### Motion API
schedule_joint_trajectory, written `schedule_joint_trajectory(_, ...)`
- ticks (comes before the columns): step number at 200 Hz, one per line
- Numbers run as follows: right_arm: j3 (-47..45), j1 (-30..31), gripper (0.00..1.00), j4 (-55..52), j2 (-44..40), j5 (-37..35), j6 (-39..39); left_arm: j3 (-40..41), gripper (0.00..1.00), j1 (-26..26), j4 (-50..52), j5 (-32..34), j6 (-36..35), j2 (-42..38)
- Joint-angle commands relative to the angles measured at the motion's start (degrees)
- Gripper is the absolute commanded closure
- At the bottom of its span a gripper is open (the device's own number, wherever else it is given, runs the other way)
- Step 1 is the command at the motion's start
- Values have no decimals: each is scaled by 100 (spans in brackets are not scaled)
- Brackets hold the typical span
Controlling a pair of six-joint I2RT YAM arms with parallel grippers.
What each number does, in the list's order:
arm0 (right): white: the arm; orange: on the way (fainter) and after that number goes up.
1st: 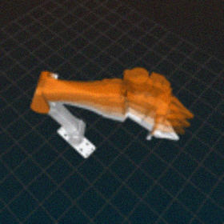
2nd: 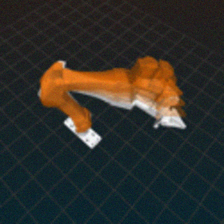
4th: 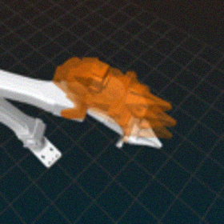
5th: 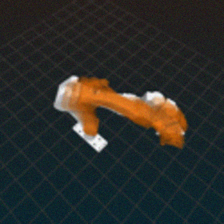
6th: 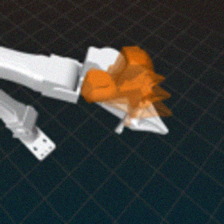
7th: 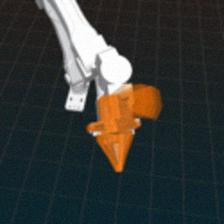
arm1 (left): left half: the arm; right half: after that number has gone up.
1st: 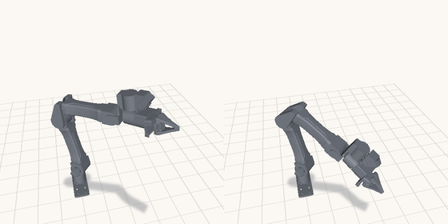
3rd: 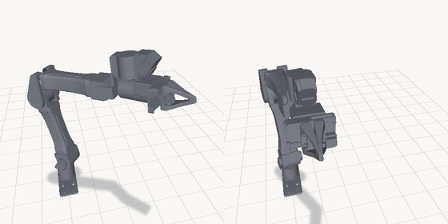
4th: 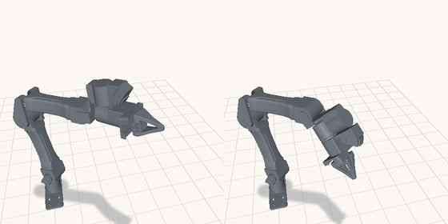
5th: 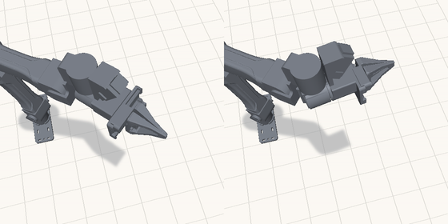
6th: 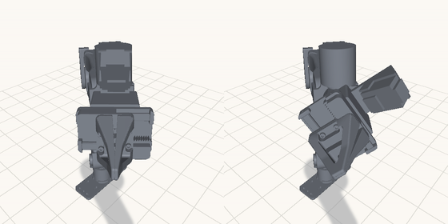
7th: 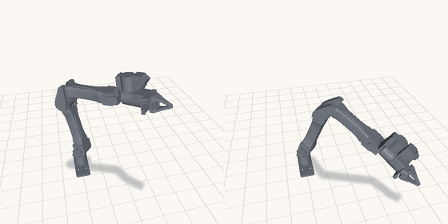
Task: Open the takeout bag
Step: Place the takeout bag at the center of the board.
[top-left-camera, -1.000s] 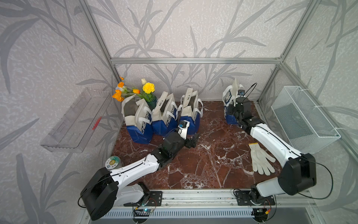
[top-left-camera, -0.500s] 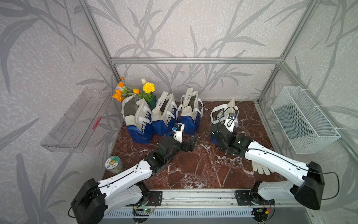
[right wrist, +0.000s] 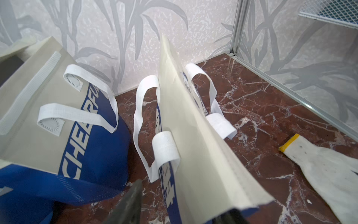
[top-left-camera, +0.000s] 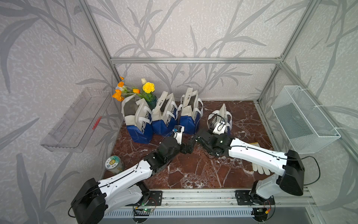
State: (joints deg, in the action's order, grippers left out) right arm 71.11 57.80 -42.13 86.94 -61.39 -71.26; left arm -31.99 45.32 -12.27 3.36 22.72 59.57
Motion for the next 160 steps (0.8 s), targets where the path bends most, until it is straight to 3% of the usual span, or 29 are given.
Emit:
schedule_joint_trajectory(1,-195,38,37,353,-273,425,520,-18,3,7,32,47,-1,-27)
schedule_joint_trajectory(22,-255,258,33,465,-479,921,983,-27,3,12,-3,-59,-33,-44)
schedule_joint_trajectory(51,-937,367,33,1304,-1121,2303,1657,-10,3,21,-46,-164,-48,-68)
schedule_joint_trajectory(73,-1148,550,33,1385,-1671,2718,2061,9,4,127,-126,-265,-83,-86)
schedule_joint_trajectory(107,-1164,573,33,1485,-2482,3563,3651,17,6,602,-223,375,-149,68)
schedule_joint_trajectory(137,-1102,550,33,1472,-3478,3162,5104,-9,8,1187,-802,780,-2,377)
schedule_joint_trajectory(160,-947,550,33,1551,-4033,2196,6475,270,8,1935,-2408,1223,-50,699)
